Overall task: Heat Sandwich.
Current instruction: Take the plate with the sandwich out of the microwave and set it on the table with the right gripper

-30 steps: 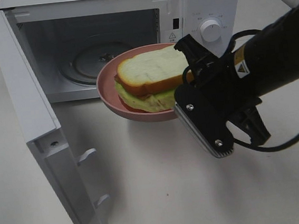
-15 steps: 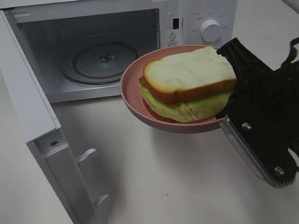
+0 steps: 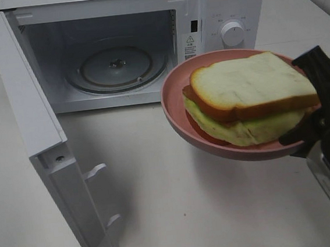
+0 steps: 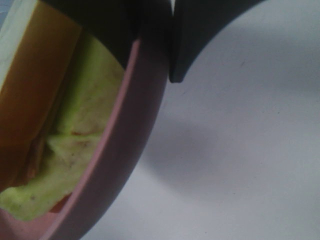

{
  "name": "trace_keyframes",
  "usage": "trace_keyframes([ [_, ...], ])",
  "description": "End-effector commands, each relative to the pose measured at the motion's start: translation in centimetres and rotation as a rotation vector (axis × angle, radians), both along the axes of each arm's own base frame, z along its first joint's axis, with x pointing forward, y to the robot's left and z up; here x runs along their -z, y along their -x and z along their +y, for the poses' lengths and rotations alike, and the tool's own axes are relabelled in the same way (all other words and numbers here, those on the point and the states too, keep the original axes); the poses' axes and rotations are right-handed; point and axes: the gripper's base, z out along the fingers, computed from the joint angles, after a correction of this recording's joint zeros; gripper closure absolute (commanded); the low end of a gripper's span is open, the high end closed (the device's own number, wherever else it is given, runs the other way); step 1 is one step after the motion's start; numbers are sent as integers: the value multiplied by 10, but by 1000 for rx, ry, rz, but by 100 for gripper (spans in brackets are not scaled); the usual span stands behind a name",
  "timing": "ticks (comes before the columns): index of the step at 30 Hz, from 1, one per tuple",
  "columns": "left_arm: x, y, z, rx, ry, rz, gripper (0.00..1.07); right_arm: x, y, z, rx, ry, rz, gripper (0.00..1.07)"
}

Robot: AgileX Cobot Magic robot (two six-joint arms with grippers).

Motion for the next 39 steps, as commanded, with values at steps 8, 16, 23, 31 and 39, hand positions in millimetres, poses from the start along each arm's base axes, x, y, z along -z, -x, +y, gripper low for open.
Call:
trace_keyframes([
  [8,0,2,-1,3,9,-28,7,-2,23,-25,80,-14,-19,107],
  [16,0,2,-1,3,9,-28,7,-3,22,-36,212,3,-47,107],
  [23,0,2,-1,3,9,-28,7,-4,20,-41,334,-21,-53,107],
  [31,0,2,-1,3,9,-28,7,-4,19,-50,478,-14,-53,107],
  [39,0,2,-1,3,9,-28,7,-4,17,-58,691,-67,-54,107],
])
